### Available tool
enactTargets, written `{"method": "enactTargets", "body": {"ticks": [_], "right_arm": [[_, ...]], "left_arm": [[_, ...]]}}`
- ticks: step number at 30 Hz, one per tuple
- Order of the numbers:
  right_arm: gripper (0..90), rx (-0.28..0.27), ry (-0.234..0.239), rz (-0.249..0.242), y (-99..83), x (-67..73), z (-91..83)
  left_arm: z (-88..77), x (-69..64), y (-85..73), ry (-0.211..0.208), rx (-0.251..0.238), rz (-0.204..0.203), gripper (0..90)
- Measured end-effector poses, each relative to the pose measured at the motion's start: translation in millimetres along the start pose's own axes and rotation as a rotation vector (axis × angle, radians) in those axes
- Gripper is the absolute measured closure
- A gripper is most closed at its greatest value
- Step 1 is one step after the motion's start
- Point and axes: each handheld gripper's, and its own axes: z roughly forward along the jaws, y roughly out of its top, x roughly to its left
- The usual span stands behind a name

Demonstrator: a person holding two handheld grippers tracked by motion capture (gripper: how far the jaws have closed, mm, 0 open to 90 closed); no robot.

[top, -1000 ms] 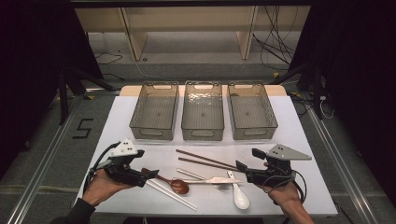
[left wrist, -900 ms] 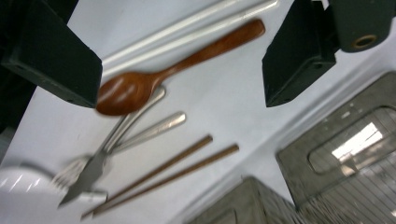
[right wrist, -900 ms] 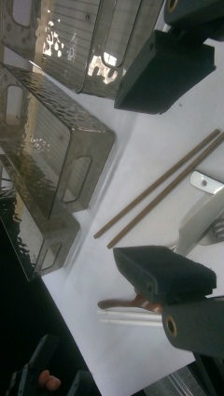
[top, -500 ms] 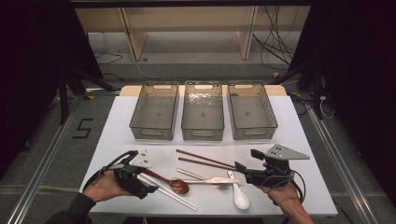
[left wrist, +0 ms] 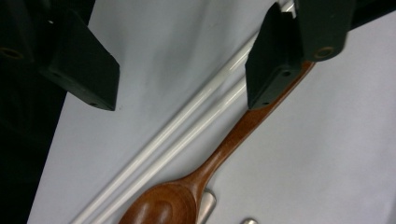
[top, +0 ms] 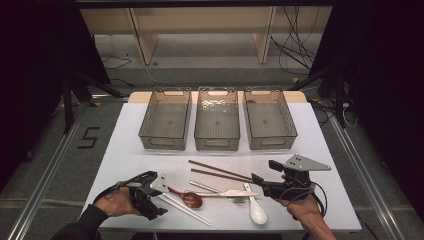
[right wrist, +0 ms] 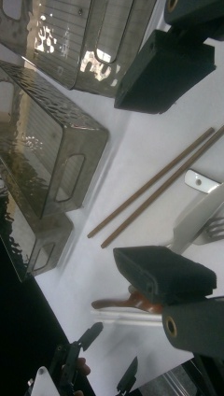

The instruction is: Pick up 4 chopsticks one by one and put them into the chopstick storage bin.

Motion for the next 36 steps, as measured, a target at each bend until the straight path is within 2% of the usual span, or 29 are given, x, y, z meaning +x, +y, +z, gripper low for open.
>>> {"method": "enactTargets", "body": {"ticks": [2, 9, 14, 23, 26, 30, 33, 36], "right_arm": [[24.5, 0.005, 0.0, 0.001, -0.2, -0.4, 0.9], [24.6, 0.012, -0.001, 0.003, -0.3, -0.2, 1.6], [24.6, 0.015, 0.002, 0.002, -0.4, -0.2, 2.0], [24.8, 0.019, 0.004, 0.0, -0.6, 0.1, 2.4], [24.8, 0.021, 0.005, 0.003, -0.6, 0.1, 2.5], [24.9, 0.022, 0.005, 0.003, -0.6, 0.1, 2.6], [24.9, 0.024, 0.005, 0.002, -0.7, 0.1, 2.9], [25.0, 0.028, 0.003, 0.001, -0.8, 0.2, 3.2]], "left_arm": [[0.0, 1.0, 0.9, 0.0, 0.011, 0.019, 33.6], [10.0, 3.5, 2.4, -0.006, 0.078, 0.093, 42.3], [12.5, 5.7, 2.3, -0.008, 0.073, 0.109, 46.0], [18.4, 7.2, 2.0, -0.023, 0.094, 0.147, 48.6], [20.0, 6.7, 2.0, -0.031, 0.092, 0.144, 49.9], [19.2, 6.7, 2.9, -0.045, 0.123, 0.154, 53.1], [19.5, 5.2, 4.1, -0.055, 0.143, 0.142, 56.5], [19.0, 3.8, 6.4, -0.069, 0.19, 0.155, 62.4]]}}
